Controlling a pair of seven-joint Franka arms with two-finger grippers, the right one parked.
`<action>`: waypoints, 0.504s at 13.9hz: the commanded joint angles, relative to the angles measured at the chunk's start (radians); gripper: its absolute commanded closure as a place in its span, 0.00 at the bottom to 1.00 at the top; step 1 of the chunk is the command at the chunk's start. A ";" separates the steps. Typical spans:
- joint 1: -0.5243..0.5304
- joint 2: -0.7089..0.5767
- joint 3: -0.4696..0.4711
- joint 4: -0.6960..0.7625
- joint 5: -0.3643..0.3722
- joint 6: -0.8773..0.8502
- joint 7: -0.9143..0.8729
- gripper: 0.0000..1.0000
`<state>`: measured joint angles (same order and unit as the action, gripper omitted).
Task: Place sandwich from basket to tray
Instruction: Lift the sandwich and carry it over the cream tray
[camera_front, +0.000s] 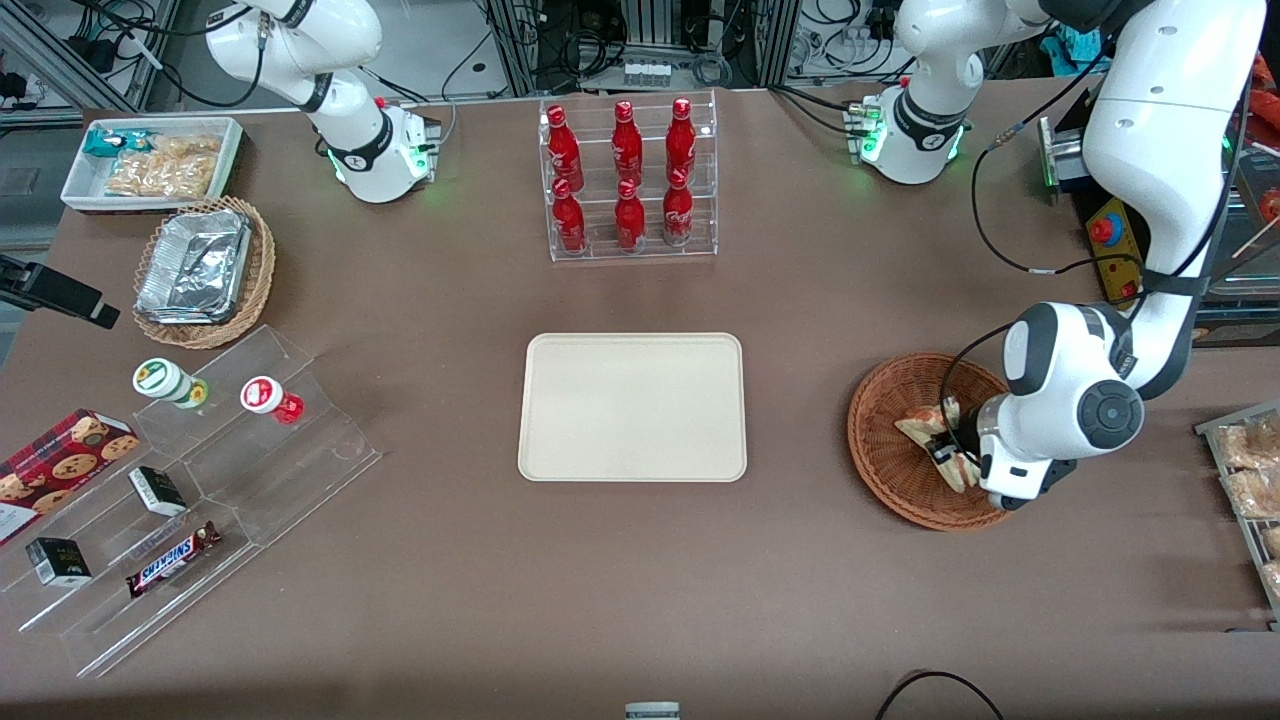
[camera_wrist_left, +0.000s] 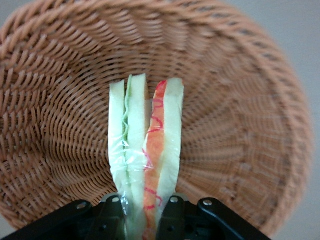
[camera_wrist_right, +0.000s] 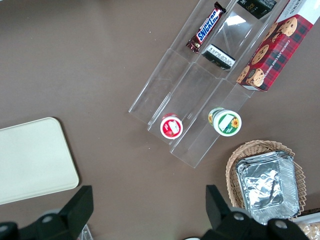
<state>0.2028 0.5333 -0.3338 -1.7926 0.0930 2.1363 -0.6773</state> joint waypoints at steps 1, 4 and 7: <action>-0.101 -0.052 -0.001 0.117 0.005 -0.157 -0.050 0.83; -0.271 -0.041 -0.001 0.219 0.011 -0.222 -0.099 0.83; -0.464 0.051 0.001 0.323 0.008 -0.220 -0.126 0.83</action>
<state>-0.1496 0.4997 -0.3485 -1.5682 0.0929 1.9322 -0.7747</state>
